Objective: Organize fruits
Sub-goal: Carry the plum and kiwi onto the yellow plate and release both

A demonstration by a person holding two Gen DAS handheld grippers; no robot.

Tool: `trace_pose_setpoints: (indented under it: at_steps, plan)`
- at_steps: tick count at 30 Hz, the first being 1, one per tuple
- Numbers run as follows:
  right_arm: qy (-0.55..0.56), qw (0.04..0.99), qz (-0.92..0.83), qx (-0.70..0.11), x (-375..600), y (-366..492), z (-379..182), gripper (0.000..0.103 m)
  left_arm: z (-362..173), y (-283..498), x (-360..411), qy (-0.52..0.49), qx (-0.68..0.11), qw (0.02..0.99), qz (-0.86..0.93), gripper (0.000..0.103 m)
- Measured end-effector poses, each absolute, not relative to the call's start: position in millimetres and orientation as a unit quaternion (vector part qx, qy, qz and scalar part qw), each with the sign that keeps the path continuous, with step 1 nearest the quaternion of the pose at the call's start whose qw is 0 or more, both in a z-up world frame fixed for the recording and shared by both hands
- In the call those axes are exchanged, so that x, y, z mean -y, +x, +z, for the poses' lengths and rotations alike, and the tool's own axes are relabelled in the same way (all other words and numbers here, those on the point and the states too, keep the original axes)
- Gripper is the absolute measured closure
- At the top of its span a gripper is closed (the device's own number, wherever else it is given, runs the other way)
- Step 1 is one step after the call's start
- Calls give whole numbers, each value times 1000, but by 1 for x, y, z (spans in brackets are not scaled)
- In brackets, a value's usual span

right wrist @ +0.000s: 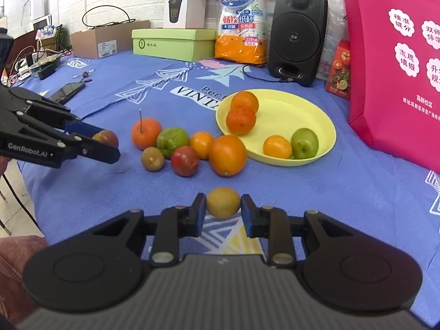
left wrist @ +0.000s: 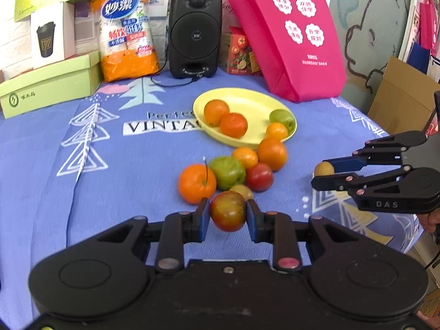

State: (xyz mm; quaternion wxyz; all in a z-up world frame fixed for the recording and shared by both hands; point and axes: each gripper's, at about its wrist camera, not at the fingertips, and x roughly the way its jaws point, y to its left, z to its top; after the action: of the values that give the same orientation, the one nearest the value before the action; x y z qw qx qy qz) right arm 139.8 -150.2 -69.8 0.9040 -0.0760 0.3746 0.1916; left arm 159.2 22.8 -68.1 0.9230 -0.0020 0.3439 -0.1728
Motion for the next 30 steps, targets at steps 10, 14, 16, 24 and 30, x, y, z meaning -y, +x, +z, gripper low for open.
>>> trace_pose_setpoints:
  at_steps: [10,14,16,24,30]
  plan:
    - [-74,905,197,-370,154,156,-65,76,-53,190,-19,-14,-337,921,-194,76]
    - [-78,909,198,-359,153,177,-62,76,-43,222,-12,-9,-322,924,-208,76]
    - [-80,912,197,-352,152,190,-59,76,-37,244,-6,-4,-316,925,-213,76]
    - [-76,911,194,-356,148,242,-71,76,-37,333,36,16,-318,919,-232,76]
    - [-70,911,188,-359,148,253,-78,72,-51,365,54,21,-337,917,-211,30]
